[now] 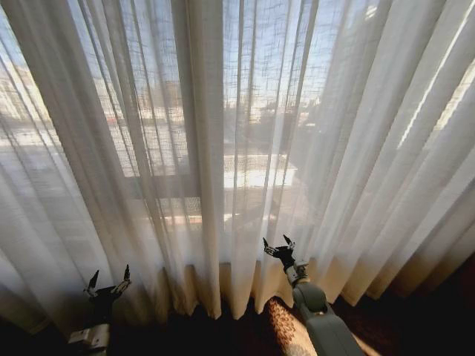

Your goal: Open the curtains by pulling them apart, changing their state from closed to fully open.

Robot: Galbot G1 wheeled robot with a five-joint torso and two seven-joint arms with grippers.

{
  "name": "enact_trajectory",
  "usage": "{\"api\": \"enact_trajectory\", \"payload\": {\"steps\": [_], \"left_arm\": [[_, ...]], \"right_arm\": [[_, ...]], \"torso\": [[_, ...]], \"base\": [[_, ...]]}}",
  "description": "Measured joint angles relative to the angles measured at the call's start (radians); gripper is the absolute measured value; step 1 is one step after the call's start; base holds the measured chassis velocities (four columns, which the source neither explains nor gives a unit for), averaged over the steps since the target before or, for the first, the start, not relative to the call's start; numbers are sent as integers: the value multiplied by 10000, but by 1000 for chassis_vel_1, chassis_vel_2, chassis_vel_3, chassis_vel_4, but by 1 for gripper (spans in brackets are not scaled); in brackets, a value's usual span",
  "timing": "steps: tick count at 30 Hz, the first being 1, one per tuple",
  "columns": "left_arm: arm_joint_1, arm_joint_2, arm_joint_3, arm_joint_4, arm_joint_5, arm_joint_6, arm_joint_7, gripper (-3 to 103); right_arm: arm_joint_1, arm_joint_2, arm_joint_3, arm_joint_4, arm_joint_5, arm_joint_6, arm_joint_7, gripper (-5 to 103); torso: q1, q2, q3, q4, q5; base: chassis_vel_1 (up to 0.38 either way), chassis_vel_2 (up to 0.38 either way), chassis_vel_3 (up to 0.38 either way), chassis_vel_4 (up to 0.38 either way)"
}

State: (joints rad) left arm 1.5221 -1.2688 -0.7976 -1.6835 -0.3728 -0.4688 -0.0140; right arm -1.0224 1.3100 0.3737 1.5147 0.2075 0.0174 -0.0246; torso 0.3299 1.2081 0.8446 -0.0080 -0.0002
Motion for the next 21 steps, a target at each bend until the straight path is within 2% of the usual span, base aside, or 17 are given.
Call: {"api": "enact_trajectory", "payload": {"steps": [11,12,15,16,17,18,19,21], "left_arm": [[1,0,0,1,0,0,0,100],[1,0,0,0,0,0,0,100],[1,0,0,0,0,0,0,100],[1,0,0,1,0,0,0,100],[1,0,0,1,0,0,0,100],[1,0,0,0,0,0,0,100],[1,0,0,0,0,0,0,100],[2,0,0,0,0,0,0,100]], "right_arm": [[1269,396,-273,-1547,-48,152,374,100],[1351,413,-267,-1640,-78,174,401,103],[1552,453,-254,-1856,-135,185,500,103],[1626,475,-251,-1932,-146,189,538,95],[1779,527,-239,-2085,-175,227,593,95],[1876,561,-233,-2194,-205,277,619,85],[1947,583,-230,-2277,-234,321,630,80],[2009,599,-223,-2350,-264,374,630,80]], "torso": [[-3,0,-1,0,2],[-2,0,-1,0,2],[-1,0,-1,1,1],[-2,0,-1,0,1],[-2,1,-2,0,1],[-2,1,-2,1,1],[-3,1,-2,1,2],[-3,1,-2,1,2]], "base": [[0,0,0,0],[0,0,0,0],[0,0,0,0],[0,0,0,0],[0,0,0,0],[0,0,0,0],[0,0,0,0],[0,0,0,0]]}}
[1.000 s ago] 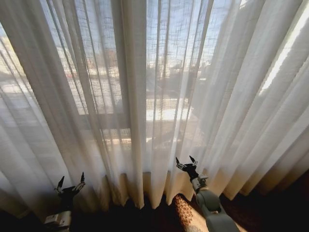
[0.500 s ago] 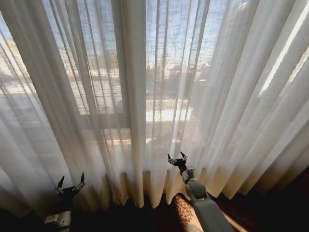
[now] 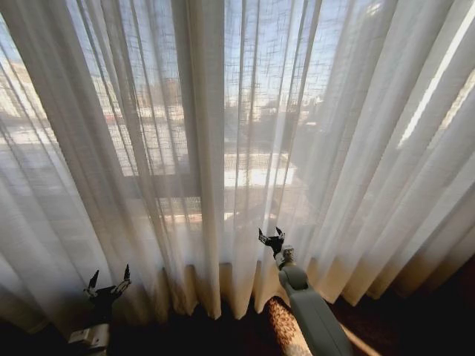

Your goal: Open the curtains by pulling them apart, changing their state from closed to fully open.

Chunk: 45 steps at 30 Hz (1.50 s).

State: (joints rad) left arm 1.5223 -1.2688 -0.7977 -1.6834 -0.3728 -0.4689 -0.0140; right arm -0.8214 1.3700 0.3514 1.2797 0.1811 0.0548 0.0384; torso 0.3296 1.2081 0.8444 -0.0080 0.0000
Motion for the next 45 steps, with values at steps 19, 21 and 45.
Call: {"api": "enact_trajectory", "payload": {"steps": [19,21,45], "left_arm": [[0,0,0,0,0,0,0,100],[0,0,0,0,0,0,0,100],[0,0,-1,0,0,0,0,100]], "right_arm": [[81,-26,120,-277,-128,306,-174,8],[34,-35,219,-293,-29,439,-344,2],[-167,-138,537,-232,550,530,-1216,0]], "torso": [[0,1,0,0,0],[0,2,0,-1,0],[0,2,0,1,-1]], "base": [[0,0,0,0],[0,0,0,0],[-12,-14,12,12]]}}
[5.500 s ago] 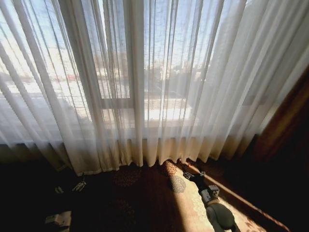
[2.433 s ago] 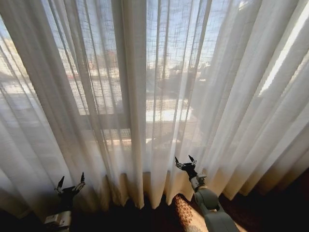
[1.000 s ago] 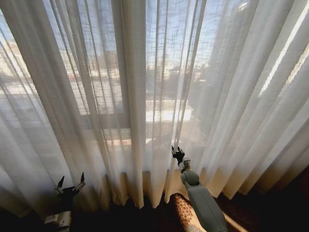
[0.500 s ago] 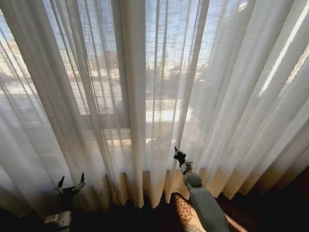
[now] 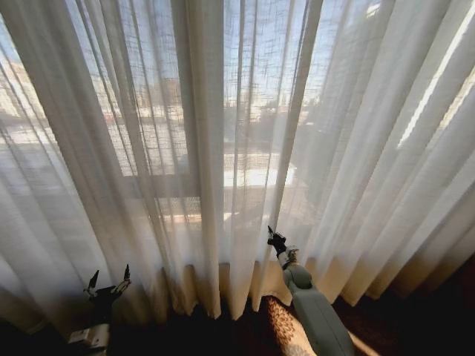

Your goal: Open the curtains by pulling them apart, changing their state from closed to fully open.

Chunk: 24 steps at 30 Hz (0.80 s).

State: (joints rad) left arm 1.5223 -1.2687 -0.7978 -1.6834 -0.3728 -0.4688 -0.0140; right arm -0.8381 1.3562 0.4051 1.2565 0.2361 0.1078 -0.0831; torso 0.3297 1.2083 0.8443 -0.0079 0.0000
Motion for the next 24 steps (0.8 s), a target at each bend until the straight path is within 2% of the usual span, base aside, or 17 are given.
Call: {"api": "enact_trajectory", "payload": {"steps": [11,24], "left_arm": [[0,0,0,0,0,0,-1,100],[0,0,1,0,0,0,-1,100]], "right_arm": [[7,-116,146,-103,19,42,-162,0],[88,-125,255,-254,15,118,-450,0]], "torso": [[-1,-1,0,-1,2],[-1,-1,0,-2,1]], "base": [[-196,-193,189,192],[-326,-330,330,328]]}}
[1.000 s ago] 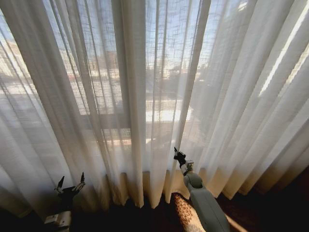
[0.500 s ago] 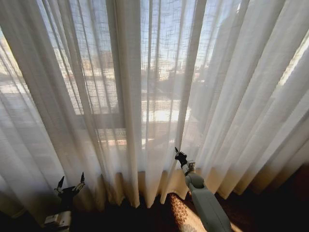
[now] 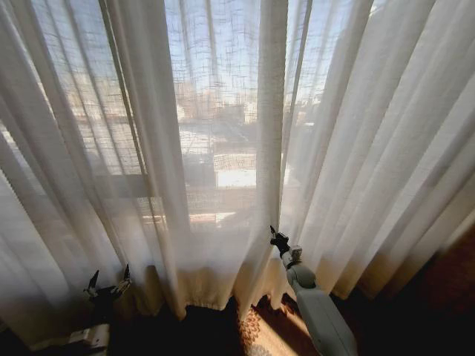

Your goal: Open the curtains by pulling them apart, changing their state from closed to fully open.

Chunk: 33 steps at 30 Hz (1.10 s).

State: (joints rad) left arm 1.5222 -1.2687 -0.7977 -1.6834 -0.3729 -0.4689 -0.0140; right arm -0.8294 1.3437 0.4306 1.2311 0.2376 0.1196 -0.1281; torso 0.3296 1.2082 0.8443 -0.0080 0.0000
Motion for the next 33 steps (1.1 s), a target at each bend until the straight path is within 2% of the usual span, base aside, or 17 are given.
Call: {"api": "enact_trajectory", "payload": {"steps": [33], "left_arm": [[1,0,0,0,0,0,0,100]], "right_arm": [[-152,-113,253,-48,15,120,-331,0]], "torso": [[0,0,0,0,2]], "base": [[-355,-355,350,357]]}}
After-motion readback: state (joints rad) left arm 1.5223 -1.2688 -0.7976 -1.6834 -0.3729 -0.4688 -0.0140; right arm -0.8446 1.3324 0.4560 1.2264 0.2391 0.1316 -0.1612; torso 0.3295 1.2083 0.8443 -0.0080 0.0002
